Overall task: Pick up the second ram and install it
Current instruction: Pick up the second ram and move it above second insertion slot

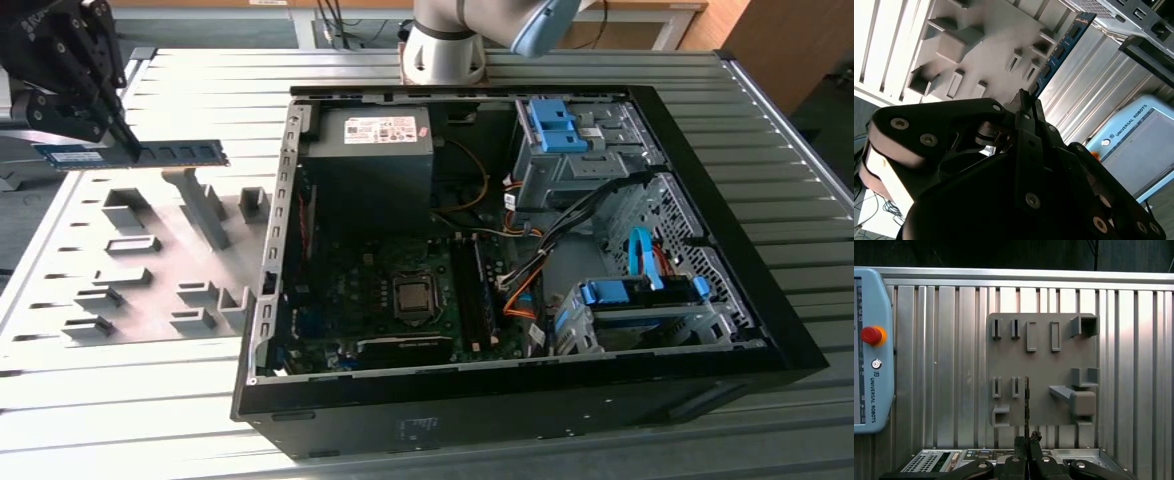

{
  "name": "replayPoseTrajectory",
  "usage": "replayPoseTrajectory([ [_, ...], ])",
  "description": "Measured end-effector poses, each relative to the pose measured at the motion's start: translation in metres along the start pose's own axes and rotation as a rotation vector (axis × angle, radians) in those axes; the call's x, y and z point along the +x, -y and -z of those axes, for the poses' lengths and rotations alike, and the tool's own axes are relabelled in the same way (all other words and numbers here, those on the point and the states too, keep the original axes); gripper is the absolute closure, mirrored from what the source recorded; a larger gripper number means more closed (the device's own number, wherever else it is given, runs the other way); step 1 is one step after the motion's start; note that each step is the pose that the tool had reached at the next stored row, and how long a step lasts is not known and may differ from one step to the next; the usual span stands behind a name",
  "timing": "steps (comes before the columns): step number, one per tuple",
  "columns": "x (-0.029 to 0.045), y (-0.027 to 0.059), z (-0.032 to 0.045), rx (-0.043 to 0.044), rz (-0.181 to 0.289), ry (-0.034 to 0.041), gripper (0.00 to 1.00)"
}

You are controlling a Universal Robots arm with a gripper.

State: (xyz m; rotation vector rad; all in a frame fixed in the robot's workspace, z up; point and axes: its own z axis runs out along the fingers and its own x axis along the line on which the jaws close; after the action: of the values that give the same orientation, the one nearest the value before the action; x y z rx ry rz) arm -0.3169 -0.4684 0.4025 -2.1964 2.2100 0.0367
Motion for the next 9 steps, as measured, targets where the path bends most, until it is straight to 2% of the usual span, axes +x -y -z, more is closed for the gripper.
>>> replayPoseTrajectory([
  [9, 0.0000, 0.0033, -0.0001, 0.0000, 0.000, 0.0000, 0.86],
])
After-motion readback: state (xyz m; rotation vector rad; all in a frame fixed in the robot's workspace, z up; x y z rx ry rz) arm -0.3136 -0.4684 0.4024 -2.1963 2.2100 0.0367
